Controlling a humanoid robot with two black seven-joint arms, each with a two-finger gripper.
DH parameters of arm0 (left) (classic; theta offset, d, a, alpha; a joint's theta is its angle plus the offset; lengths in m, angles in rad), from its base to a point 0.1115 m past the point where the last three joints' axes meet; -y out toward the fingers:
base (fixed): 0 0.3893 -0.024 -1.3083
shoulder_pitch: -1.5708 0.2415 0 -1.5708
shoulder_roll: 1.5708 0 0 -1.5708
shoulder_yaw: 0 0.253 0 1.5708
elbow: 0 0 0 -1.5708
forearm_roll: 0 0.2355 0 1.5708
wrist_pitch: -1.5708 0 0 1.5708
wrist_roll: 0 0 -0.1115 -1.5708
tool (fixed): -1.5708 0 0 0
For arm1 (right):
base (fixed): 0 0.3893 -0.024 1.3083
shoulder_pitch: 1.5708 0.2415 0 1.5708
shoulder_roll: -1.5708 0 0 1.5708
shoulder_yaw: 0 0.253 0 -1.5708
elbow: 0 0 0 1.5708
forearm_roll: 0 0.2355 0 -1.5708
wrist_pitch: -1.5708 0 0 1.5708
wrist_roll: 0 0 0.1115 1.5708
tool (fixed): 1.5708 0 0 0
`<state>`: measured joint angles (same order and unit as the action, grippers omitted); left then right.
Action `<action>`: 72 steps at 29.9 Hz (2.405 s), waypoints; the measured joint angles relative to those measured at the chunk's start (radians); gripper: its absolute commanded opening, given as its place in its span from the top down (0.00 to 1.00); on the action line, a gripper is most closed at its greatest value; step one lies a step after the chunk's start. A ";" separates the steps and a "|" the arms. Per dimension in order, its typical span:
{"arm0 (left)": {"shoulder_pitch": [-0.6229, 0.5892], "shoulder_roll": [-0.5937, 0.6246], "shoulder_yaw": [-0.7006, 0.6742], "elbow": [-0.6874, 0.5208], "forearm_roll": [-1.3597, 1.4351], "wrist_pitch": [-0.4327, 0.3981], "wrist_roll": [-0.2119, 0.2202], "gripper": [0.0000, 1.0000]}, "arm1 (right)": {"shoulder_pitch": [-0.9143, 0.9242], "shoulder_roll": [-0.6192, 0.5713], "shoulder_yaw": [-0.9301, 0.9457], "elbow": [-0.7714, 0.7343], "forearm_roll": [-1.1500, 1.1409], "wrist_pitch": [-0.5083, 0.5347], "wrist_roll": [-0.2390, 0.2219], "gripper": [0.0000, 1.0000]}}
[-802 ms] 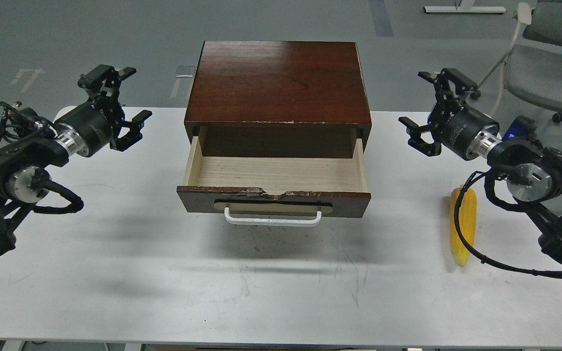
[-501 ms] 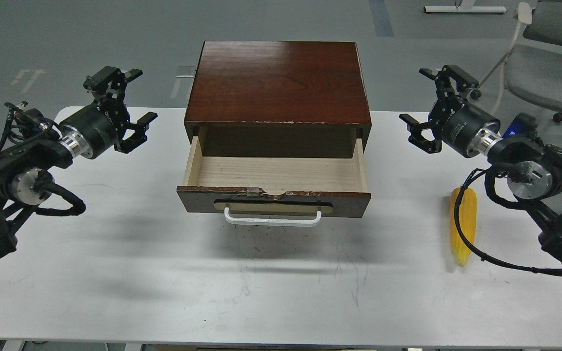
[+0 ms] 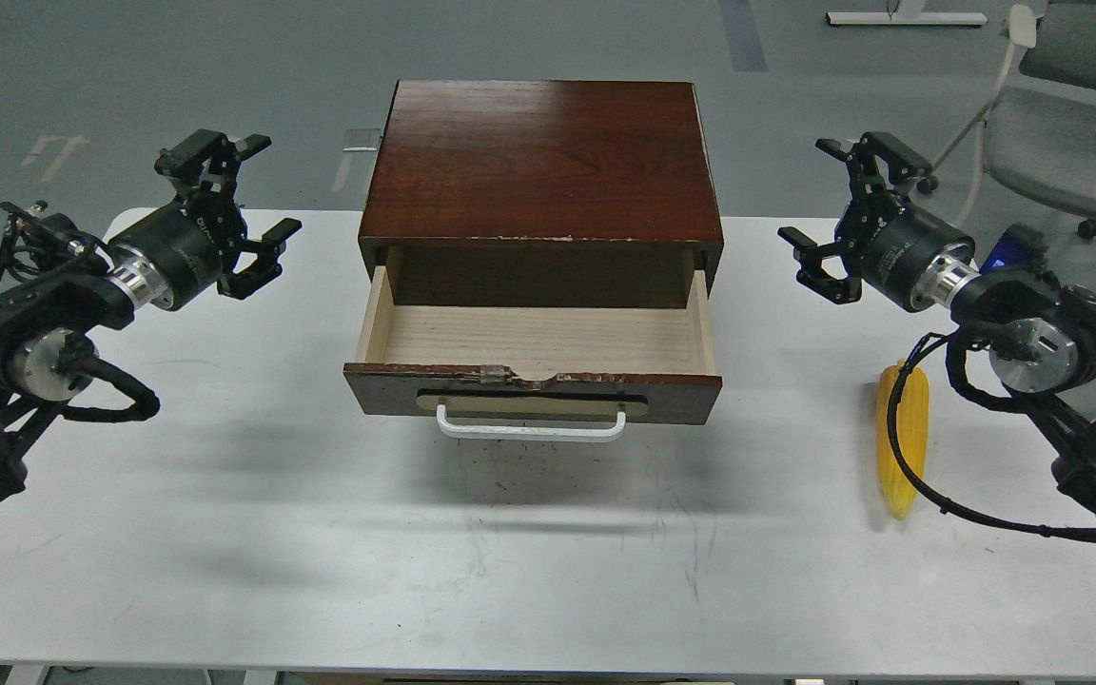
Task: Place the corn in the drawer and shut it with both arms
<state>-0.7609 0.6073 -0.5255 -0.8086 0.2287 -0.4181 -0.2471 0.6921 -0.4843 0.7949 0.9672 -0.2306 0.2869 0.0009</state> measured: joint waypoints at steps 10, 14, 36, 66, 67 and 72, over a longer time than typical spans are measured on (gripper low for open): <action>0.000 0.020 0.002 -0.001 0.001 -0.002 0.002 0.02 | -0.002 0.009 0.005 0.001 0.002 -0.001 0.002 0.00; 0.000 0.023 0.000 -0.007 0.001 0.003 0.002 0.02 | 0.008 0.011 0.020 0.001 0.002 -0.001 0.004 0.00; 0.005 0.081 -0.003 -0.124 -0.013 0.097 0.012 0.02 | 0.091 0.060 -0.052 0.027 -0.008 -0.083 -0.052 0.00; -0.002 0.042 -0.021 -0.116 -0.045 0.102 -0.003 0.02 | 0.103 -0.165 -0.153 0.115 -0.455 -0.296 -0.071 0.00; -0.002 0.038 -0.021 -0.116 -0.045 0.103 -0.003 0.02 | 0.100 -0.176 -0.147 0.118 -0.450 -0.298 -0.071 0.00; -0.004 0.024 -0.022 -0.122 -0.045 0.106 -0.005 0.02 | 0.096 -0.246 -0.107 0.145 -0.413 -0.279 -0.077 0.05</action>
<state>-0.7652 0.6315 -0.5472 -0.9310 0.1841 -0.3119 -0.2516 0.7880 -0.7306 0.6882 1.1125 -0.6431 0.0078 -0.0757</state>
